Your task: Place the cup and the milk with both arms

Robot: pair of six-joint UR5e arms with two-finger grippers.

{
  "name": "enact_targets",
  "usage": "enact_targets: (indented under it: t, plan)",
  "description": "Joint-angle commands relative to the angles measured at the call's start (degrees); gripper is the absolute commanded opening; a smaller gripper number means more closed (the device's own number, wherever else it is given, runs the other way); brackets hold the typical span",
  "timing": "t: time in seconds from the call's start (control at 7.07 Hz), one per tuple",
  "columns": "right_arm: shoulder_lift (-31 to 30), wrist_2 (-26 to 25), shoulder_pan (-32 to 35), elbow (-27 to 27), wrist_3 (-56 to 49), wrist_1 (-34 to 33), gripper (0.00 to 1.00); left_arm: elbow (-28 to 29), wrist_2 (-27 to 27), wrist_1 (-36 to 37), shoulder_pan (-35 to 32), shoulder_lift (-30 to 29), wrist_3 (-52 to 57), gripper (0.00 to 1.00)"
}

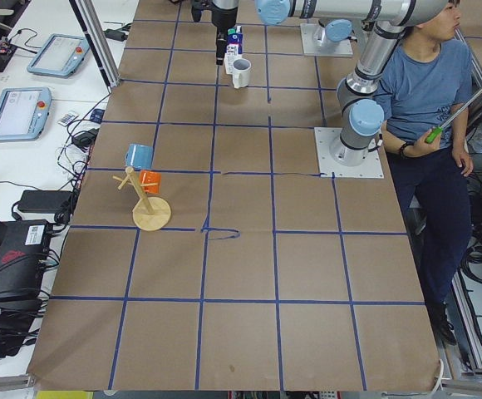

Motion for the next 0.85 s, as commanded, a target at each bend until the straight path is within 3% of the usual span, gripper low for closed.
enact_targets:
  t: [0.0, 0.71]
  plan:
    - [-0.8, 0.24, -0.22, -0.28, 0.33, 0.13, 1.0, 0.0, 0.02, -0.06, -0.06, 0.0, 0.07, 1.0]
    - [-2.65, 0.77, 0.13, 0.16, -0.82, 0.14, 1.0, 0.0, 0.02, -0.06, -0.06, 0.0, -0.02, 1.0]
